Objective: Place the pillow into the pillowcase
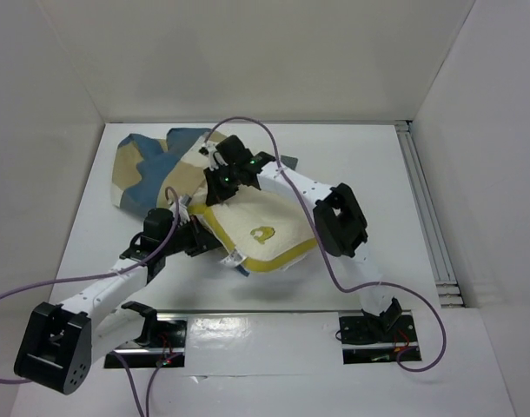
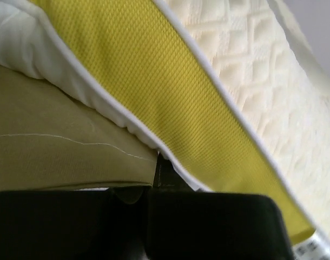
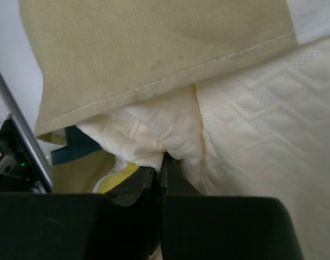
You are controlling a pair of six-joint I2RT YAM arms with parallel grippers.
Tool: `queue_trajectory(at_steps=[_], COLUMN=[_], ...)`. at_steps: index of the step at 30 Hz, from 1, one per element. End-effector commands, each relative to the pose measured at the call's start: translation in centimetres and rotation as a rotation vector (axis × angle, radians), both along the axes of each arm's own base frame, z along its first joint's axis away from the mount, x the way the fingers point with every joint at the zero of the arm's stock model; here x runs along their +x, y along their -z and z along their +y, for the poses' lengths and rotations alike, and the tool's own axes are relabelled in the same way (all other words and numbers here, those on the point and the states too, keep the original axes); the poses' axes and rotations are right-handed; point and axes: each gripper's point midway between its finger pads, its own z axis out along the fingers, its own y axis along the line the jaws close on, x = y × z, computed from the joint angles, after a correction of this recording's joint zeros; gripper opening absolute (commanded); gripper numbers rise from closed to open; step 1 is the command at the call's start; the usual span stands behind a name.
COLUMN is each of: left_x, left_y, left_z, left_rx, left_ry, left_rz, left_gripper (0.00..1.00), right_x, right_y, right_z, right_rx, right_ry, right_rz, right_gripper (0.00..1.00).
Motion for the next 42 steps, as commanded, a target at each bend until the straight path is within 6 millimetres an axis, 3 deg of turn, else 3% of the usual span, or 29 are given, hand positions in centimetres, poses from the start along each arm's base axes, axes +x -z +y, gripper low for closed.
queue_trajectory(at_steps=[1,2,4,5,8,10,11,12,15,16,17,18,19,20,22,23,25,28,30,31,32,34,35,39,42], left_x=[-2.7,-2.5,-2.0,-1.6,-2.1,-3.4,-3.6,-4.3,-5.2,-5.3,-5.7,-5.8,-5.9,-6.0,-5.9,-5.9,-5.7,-5.1,-4.2,-3.9,-3.4,-2.1,-1.4,1.5,4.2], left_y=[-4.4,-5.2,-6.0,-7.6,-8.2,-8.3,-8.2,-7.5,-8.1,-8.4,-7.3,-9.1,-9.4,-9.6,-10.9,-11.3,-12.3,-14.0,-13.6,-13.5,-13.4,-12.6,-12.7,-11.2,-9.4], left_z=[-2.2,-2.4,-2.8,-3.4,-4.8,-5.3,-5.3,-5.2,-4.1,-3.6,-2.6,-2.0,-1.4,-0.9,1.0,1.4,3.0,4.4,4.9,4.8,4.8,4.4,4.3,3.7,2.9], left_rx=[-0.099,-0.105,-0.104,-0.116,-0.134,-0.154,-0.148,-0.146,-0.111,-0.078,-0.019,-0.004,0.031,0.056,0.121,0.141,0.2,0.235,0.267,0.272,0.284,0.302,0.297,0.33,0.373], left_ry=[0.201,0.212,0.245,0.269,0.339,0.371,0.362,0.353,0.284,0.268,0.223,0.203,0.185,0.163,0.083,0.073,0.009,-0.062,-0.098,-0.096,-0.104,-0.097,-0.115,-0.148,-0.141], left_rz=[-0.121,-0.127,-0.153,-0.181,-0.174,-0.159,-0.168,-0.135,-0.113,-0.128,-0.064,-0.114,-0.126,-0.122,-0.142,-0.145,-0.141,-0.187,-0.161,-0.149,-0.138,-0.094,-0.083,0.008,0.09], left_gripper=[0.0,0.0,0.0,0.0,0.0,0.0,0.0,0.0,0.0,0.07,0.18,0.35,0.53,0.84,0.93,0.93,0.86,0.7,0.67,0.66,0.65,0.65,0.65,0.66,0.7], right_x=[5.6,6.7,7.7,8.3,8.1,7.0,6.6,5.6,2.5,0.1,-0.8,-2.2,-3.5,-3.7,-5.0,-5.1,-5.1,-4.4,-2.7,-2.1,-0.2,1.9,3.9,6.5,5.3], right_y=[-3.6,-7.3,-11.6,-16.2,-20.9,-22.1,-21.3,-18.3,-12.4,-9.2,-7.9,-5.9,-5.4,-5.5,-6.2,-6.4,-8.1,-9.3,-9.8,-9.7,-9.2,-8.2,-6.6,-1.5,2.1], right_z=[-1.5,-1.8,-2.5,-3.1,-4.4,-5.0,-5.0,-4.7,-2.7,-2.1,-1.8,-1.6,-0.9,-0.8,-0.1,-0.7,-1.8,-5.2,-9.6,-11.4,-15.0,-18.9,-22.7,-28.7,-29.2], right_rx=[0.09,0.138,0.179,0.236,0.271,0.294,0.289,0.246,0.182,0.149,0.136,0.121,0.123,0.13,0.129,0.104,0.089,0.046,0.001,-0.015,-0.038,-0.053,-0.076,-0.097,-0.088], right_ry=[0.147,0.18,0.215,0.238,0.28,0.271,0.255,0.235,0.159,0.107,0.099,0.079,0.048,0.043,0.009,0.024,0.035,0.1,0.206,0.259,0.369,0.488,0.604,0.761,0.78], right_rz=[-0.115,-0.171,-0.238,-0.31,-0.393,-0.409,-0.392,-0.339,-0.245,-0.186,-0.159,-0.109,-0.096,-0.083,-0.093,-0.087,-0.132,-0.15,-0.183,-0.175,-0.164,-0.127,-0.082,0.044,0.139], right_gripper=[0.0,0.0,0.0,0.0,0.0,0.0,0.0,0.0,0.0,0.0,0.0,0.0,0.14,0.29,0.54,0.7,0.78,0.81,0.81,0.78,0.74,0.62,0.52,0.45,0.38])
